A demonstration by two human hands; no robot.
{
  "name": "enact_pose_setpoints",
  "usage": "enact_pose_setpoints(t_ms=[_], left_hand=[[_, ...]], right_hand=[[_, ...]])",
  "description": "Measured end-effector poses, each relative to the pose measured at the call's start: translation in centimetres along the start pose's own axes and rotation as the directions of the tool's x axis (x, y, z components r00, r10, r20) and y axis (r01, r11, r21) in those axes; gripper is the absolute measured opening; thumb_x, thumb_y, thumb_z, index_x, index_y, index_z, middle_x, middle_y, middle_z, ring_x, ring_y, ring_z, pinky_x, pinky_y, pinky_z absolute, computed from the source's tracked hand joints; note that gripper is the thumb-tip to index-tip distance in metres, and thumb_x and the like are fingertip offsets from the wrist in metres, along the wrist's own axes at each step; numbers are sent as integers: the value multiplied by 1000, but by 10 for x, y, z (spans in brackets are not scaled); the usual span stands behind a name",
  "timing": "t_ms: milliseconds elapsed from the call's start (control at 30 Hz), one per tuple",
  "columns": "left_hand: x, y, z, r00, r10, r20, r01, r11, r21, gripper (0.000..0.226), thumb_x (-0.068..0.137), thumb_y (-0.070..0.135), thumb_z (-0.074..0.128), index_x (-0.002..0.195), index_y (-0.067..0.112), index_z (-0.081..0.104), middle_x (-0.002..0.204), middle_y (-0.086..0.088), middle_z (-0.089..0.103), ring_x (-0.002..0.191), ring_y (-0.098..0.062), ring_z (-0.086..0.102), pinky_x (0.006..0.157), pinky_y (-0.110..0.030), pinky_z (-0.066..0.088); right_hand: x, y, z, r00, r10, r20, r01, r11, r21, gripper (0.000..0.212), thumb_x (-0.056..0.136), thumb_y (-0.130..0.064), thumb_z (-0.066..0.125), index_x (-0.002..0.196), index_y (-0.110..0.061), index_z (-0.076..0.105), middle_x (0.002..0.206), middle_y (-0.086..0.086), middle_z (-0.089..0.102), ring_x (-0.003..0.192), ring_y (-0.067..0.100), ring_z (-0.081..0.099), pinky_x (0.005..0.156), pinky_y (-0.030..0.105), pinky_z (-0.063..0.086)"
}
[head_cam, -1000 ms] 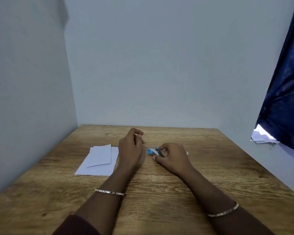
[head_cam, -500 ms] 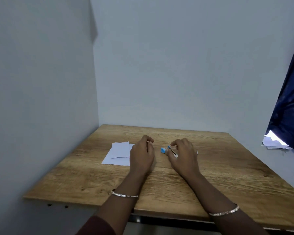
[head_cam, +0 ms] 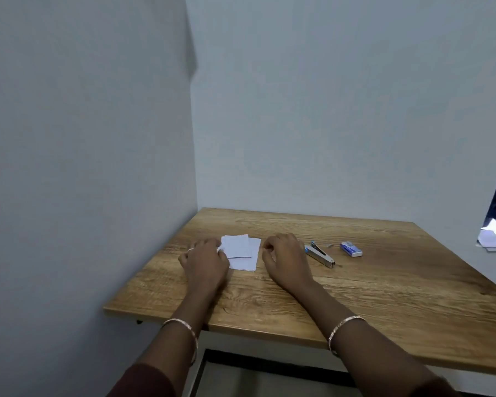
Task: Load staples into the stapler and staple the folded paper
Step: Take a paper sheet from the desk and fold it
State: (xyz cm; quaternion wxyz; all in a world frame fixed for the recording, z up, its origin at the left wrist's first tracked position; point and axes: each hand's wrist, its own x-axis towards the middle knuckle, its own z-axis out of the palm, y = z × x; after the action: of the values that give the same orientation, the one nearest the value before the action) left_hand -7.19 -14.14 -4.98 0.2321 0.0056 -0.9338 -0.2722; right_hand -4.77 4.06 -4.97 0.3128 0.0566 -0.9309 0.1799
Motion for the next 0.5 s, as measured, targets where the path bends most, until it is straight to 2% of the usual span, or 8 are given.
enact_pose_setpoints(t_ms=[100, 200, 367, 500], left_hand=[[2, 1, 6, 996, 27, 81, -33, 997, 72, 36, 95, 26, 48, 126, 30, 65, 142, 5, 57, 139, -19, 41, 108, -44, 27], [6, 1, 11, 993, 18, 119, -33, 992, 126, 34, 97, 29, 47, 123, 30, 68, 149, 4, 51, 144, -20, 35, 111, -47, 25], [9, -1, 13, 994, -31, 109, 28, 999, 31, 34, 95, 28, 51, 122, 31, 70, 143, 6, 57, 140, -18, 42, 112, -43, 22], [10, -3, 14, 992, -63, 114, 63, 998, -2, 34, 92, 28, 53, 121, 31, 71, 140, 7, 60, 138, -17, 44, 112, -43, 21]], right_hand=[[16, -10, 16, 994, 84, 67, -88, 994, 62, 32, 92, -43, 61, 118, -25, 70, 114, -6, 72, 118, 20, 55, 96, 40, 39], [28, -14, 33, 978, 83, 190, -87, 996, 14, 48, 91, -53, 59, 132, -28, 60, 124, -5, 68, 128, 20, 48, 100, 41, 31], [36, -19, 50, 959, 151, 239, -170, 984, 61, 52, 87, -52, 61, 134, -30, 56, 132, -7, 65, 136, 19, 43, 108, 46, 27], [37, -15, 51, 955, 188, 230, -227, 961, 155, 52, 81, -45, 67, 132, -34, 57, 125, -12, 67, 131, 16, 48, 109, 46, 28]])
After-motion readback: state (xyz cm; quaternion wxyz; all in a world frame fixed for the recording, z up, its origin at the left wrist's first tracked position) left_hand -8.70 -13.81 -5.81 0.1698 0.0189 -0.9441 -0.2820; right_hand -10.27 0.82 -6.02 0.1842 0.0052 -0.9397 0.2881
